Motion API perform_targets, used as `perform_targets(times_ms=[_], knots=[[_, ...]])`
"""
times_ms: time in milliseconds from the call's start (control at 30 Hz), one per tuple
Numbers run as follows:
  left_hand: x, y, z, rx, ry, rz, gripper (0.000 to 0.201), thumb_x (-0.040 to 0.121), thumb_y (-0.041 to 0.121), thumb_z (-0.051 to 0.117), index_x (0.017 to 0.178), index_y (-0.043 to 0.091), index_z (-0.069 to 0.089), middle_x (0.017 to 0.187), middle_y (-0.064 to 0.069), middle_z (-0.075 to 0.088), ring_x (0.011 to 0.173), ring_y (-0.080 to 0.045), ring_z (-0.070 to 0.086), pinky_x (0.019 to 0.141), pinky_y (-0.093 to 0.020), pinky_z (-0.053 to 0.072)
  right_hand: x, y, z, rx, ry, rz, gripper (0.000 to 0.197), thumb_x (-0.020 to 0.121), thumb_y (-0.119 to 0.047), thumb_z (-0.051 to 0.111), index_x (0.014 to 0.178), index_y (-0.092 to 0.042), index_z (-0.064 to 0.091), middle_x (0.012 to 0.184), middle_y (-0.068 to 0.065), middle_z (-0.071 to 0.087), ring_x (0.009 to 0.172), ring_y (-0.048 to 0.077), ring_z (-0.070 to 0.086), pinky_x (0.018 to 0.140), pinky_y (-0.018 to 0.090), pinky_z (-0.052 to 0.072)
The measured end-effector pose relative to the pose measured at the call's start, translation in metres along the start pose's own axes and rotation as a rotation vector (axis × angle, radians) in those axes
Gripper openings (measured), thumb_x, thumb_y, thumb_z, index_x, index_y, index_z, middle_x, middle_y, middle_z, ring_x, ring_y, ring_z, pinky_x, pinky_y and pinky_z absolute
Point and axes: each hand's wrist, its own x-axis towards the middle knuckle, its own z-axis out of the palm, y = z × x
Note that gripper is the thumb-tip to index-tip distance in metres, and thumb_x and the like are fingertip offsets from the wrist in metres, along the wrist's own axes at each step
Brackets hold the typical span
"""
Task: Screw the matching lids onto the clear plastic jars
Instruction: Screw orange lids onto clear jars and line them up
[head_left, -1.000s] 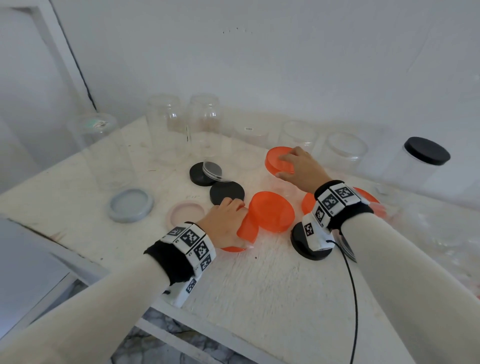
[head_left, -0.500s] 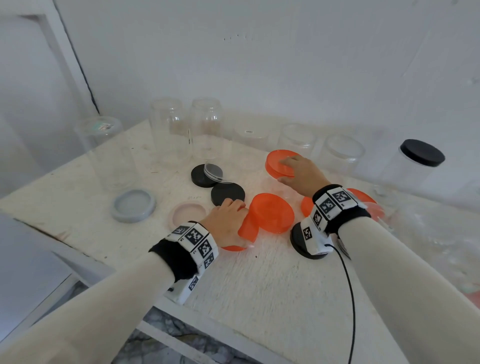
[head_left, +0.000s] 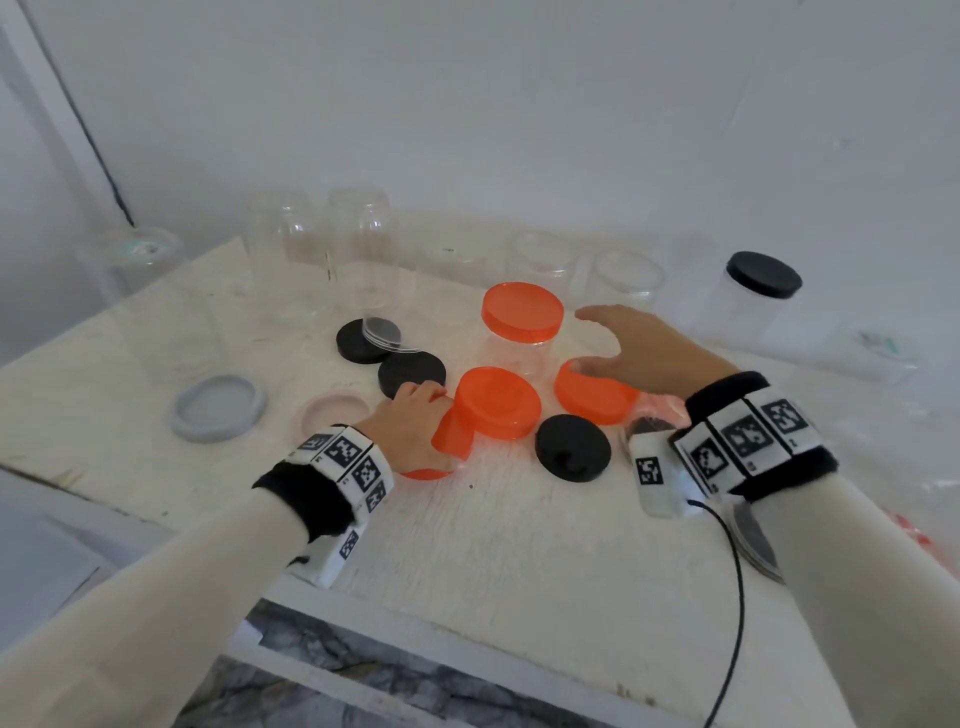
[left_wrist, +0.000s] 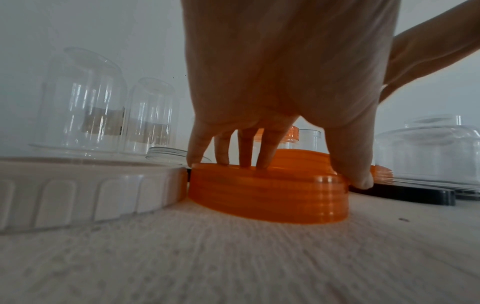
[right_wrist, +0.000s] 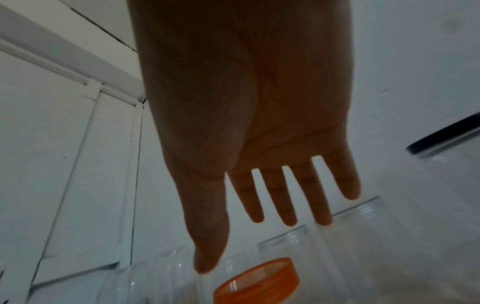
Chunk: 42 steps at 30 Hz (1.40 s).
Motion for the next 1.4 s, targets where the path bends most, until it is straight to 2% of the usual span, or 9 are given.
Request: perform_targets(times_ms=[133, 267, 433, 600, 767, 1067, 1233, 1333, 1400], knots=[[0.000, 0.001, 0.000, -0.007, -0.005, -0.016, 0.084, 0.078, 0.056, 0.062, 0.142, 0.014, 0.028, 0.148, -0.006, 0.020, 0.135, -0.027, 0.019, 0.108, -0.047, 0.031, -0.038, 0.029, -0.010, -0.017, -0.033, 0.118, 0.072, 0.082, -0.042, 0.066, 0.143, -0.024, 0.032, 0.149, 0.003, 0.032, 0.133, 0.023, 0.033, 0.108, 0.039, 0.030], [0.000, 0.002, 0.000, -0.031, 0.002, -0.034, 0.085, 0.077, 0.054, 0.064, 0.142, 0.013, 0.028, 0.148, -0.006, 0.020, 0.135, -0.026, 0.018, 0.106, -0.047, 0.033, -0.060, 0.049, -0.007, -0.102, -0.131, 0.168, 0.089, 0.074, -0.047, 0.072, 0.146, -0.033, 0.022, 0.156, 0.002, 0.009, 0.140, 0.032, 0.013, 0.110, 0.051, 0.023], [-0.001, 0.003, -0.001, -0.042, 0.001, -0.050, 0.086, 0.076, 0.054, 0.066, 0.143, 0.016, 0.028, 0.149, -0.005, 0.019, 0.135, -0.027, 0.019, 0.105, -0.046, 0.034, -0.061, 0.061, 0.003, -0.158, -0.167, 0.191, 0.100, 0.071, -0.045, 0.076, 0.146, -0.040, 0.011, 0.157, 0.002, -0.003, 0.141, 0.038, 0.006, 0.110, 0.059, 0.020], [-0.002, 0.001, -0.002, -0.005, -0.025, -0.053, 0.093, 0.072, 0.055, 0.070, 0.145, 0.020, 0.023, 0.151, -0.006, 0.017, 0.136, -0.029, 0.017, 0.107, -0.046, 0.031, -0.058, 0.062, 0.007, -0.244, -0.190, 0.198, 0.101, 0.075, -0.033, 0.076, 0.147, -0.040, 0.005, 0.155, 0.005, 0.006, 0.137, 0.038, 0.011, 0.106, 0.056, 0.025], [-0.004, 0.001, -0.004, 0.000, -0.020, -0.053, 0.100, 0.066, 0.056, 0.074, 0.145, 0.020, 0.025, 0.147, -0.005, 0.023, 0.133, -0.026, 0.020, 0.106, -0.046, 0.033, -0.060, 0.060, 0.009, -0.311, -0.170, 0.177, 0.100, 0.069, -0.038, 0.077, 0.145, -0.045, 0.012, 0.146, 0.007, 0.022, 0.130, 0.035, 0.019, 0.102, 0.052, 0.030], [-0.011, 0.002, -0.010, -0.001, 0.010, -0.061, 0.094, 0.066, 0.053, 0.075, 0.143, 0.022, 0.031, 0.146, -0.003, 0.025, 0.131, -0.024, 0.021, 0.105, -0.043, 0.032, -0.069, 0.052, -0.003, -0.304, -0.125, 0.099, 0.106, 0.061, -0.030, 0.082, 0.141, -0.052, 0.016, 0.136, 0.003, 0.020, 0.121, 0.030, 0.021, 0.096, 0.045, 0.033], [-0.018, 0.003, -0.016, -0.019, 0.033, -0.050, 0.092, 0.067, 0.051, 0.076, 0.143, 0.024, 0.032, 0.147, -0.001, 0.024, 0.132, -0.023, 0.019, 0.107, -0.043, 0.029, -0.073, 0.040, -0.011, -0.206, 0.028, -0.018, 0.100, 0.060, -0.036, 0.083, 0.140, -0.039, 0.024, 0.137, 0.004, 0.018, 0.124, 0.030, 0.020, 0.097, 0.043, 0.036], [-0.023, 0.000, -0.022, -0.034, 0.049, -0.042, 0.100, 0.060, 0.058, 0.077, 0.142, 0.023, 0.033, 0.147, -0.002, 0.025, 0.132, -0.024, 0.019, 0.109, -0.043, 0.027, -0.072, 0.031, -0.002, 0.002, 0.078, -0.075, 0.100, 0.059, -0.030, 0.084, 0.138, -0.020, 0.024, 0.133, 0.004, 0.023, 0.121, 0.026, 0.032, 0.093, 0.030, 0.037], [-0.027, -0.002, -0.026, -0.075, 0.071, -0.035, 0.105, 0.053, 0.063, 0.071, 0.142, 0.024, 0.034, 0.147, -0.002, 0.026, 0.131, -0.023, 0.019, 0.110, -0.042, 0.026, -0.073, 0.023, 0.006, 0.123, 0.091, -0.079, 0.093, 0.060, -0.019, 0.083, 0.132, -0.012, 0.024, 0.125, 0.001, 0.027, 0.113, 0.021, 0.041, 0.081, 0.017, 0.040]])
